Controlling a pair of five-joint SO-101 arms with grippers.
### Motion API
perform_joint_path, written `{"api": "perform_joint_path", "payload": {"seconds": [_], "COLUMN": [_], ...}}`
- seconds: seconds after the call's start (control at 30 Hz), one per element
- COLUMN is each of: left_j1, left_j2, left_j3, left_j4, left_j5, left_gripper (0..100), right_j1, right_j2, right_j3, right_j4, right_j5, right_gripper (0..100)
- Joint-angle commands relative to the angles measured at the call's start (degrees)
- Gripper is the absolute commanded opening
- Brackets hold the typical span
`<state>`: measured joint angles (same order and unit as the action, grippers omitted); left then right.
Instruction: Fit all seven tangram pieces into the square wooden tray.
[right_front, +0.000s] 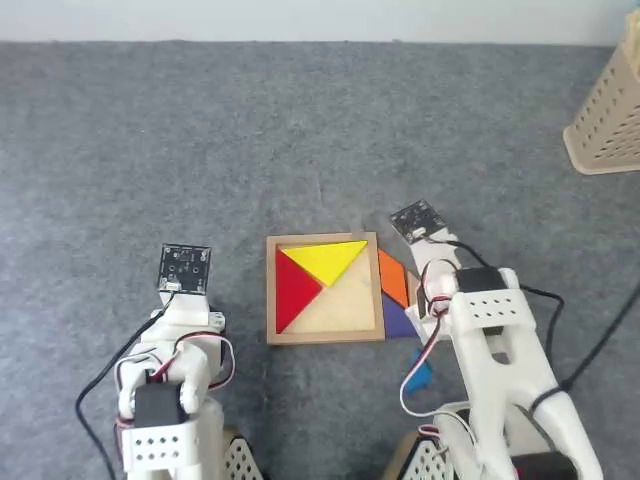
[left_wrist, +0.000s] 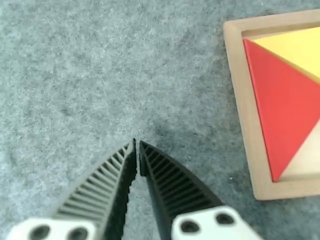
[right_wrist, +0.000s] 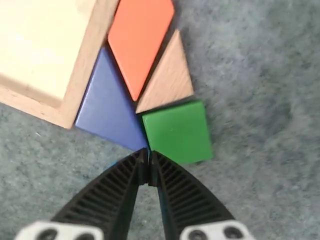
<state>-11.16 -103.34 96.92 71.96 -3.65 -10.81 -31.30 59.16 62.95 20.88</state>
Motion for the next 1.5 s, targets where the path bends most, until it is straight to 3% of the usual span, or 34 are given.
{"api": "perform_joint_path", "payload": {"seconds": [0.0,0.27,0.4,0.53,0.87,1.07,1.47], "left_j1": [0.0,0.0,0.0,0.0,0.0,0.0,0.0], "left_j2": [-1.14,-1.14,-1.14,-1.14,-1.14,-1.14,-1.14], "left_j3": [-0.4,-0.4,-0.4,-0.4,-0.4,-0.4,-0.4], "left_j4": [0.44,0.44,0.44,0.44,0.44,0.44,0.44], "left_j5": [-0.26,-0.26,-0.26,-0.26,-0.26,-0.26,-0.26], "left_gripper": [1,1,1,1,1,1,1], "right_j1": [0.31,-0.04,-4.35,-8.92,-17.54,-15.25,-10.68], "right_j2": [-0.66,-3.65,-1.63,5.93,28.18,32.22,34.07], "right_j3": [-1.85,-4.13,-11.87,-21.71,-31.91,-31.91,-31.91], "right_j4": [-1.19,-0.48,5.14,8.04,-2.68,-5.58,-8.84], "right_j5": [-0.7,-0.62,-0.62,-4.4,-11.69,-15.47,-15.3], "right_gripper": [0.7,0.7,0.7,8.9,12.6,12.7,12.7]}}
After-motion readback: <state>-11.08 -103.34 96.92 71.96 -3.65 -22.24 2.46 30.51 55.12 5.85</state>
